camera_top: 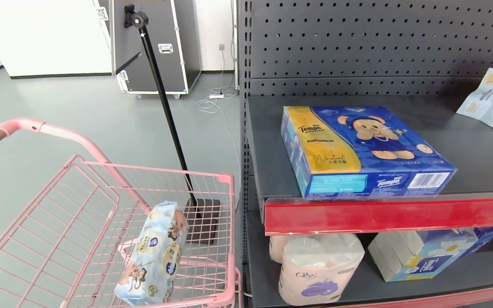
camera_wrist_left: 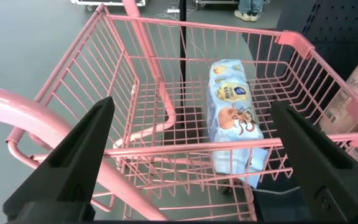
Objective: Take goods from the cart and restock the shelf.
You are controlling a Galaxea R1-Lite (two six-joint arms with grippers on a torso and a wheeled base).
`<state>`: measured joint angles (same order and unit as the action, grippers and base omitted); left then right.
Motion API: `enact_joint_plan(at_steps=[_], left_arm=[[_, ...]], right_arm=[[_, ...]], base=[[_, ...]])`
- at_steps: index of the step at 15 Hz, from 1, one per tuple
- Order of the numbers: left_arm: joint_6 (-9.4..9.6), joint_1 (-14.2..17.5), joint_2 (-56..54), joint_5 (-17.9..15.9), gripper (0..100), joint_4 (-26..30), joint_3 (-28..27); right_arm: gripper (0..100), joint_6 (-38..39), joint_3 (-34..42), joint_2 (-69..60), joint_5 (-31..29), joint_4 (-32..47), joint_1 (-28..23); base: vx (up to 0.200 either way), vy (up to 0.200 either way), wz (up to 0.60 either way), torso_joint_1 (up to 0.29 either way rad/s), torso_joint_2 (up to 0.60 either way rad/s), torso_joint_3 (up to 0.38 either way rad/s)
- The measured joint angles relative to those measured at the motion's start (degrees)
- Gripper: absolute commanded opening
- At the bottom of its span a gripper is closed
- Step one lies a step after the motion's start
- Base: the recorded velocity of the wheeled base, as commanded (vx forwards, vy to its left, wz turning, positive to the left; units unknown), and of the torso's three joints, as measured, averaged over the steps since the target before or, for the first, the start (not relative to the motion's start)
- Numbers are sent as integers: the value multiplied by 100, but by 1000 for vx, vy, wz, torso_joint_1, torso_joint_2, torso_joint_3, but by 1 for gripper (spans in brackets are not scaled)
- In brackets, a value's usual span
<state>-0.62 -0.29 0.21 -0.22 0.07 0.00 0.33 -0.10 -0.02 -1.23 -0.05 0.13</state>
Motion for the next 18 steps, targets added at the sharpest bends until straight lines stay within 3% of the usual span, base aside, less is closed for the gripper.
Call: enact_joint_plan(at_steps=[2, 3, 7, 10, 15, 18], left_arm=[[272, -6, 10, -286, 100, -32, -44], [258, -11, 54, -369, 100, -56, -223], [-195, -56, 1477, -602, 100, 20, -2108], [-238, -262, 3455, -851, 100, 180, -2982], [135, -889, 6305, -785, 100, 422, -3252], [228, -1332, 7503, -579, 100, 272, -3109]], right_arm=[[100, -1, 0, 0, 1, -2, 0], [100, -1, 0, 0, -2, -2, 0], [100, -6, 2, 0, 0, -2, 2], [100, -6, 2, 0, 1, -2, 2], [100, -6, 2, 0, -5, 0, 2], [100, -6, 2, 0, -10, -2, 0]], base=[[0, 0, 0, 0, 0, 0], [0, 0, 0, 0, 0, 0], [0, 0, 0, 0, 0, 0], [0, 0, 0, 0, 0, 0], [0, 0, 0, 0, 0, 0], [0, 0, 0, 0, 0, 0]])
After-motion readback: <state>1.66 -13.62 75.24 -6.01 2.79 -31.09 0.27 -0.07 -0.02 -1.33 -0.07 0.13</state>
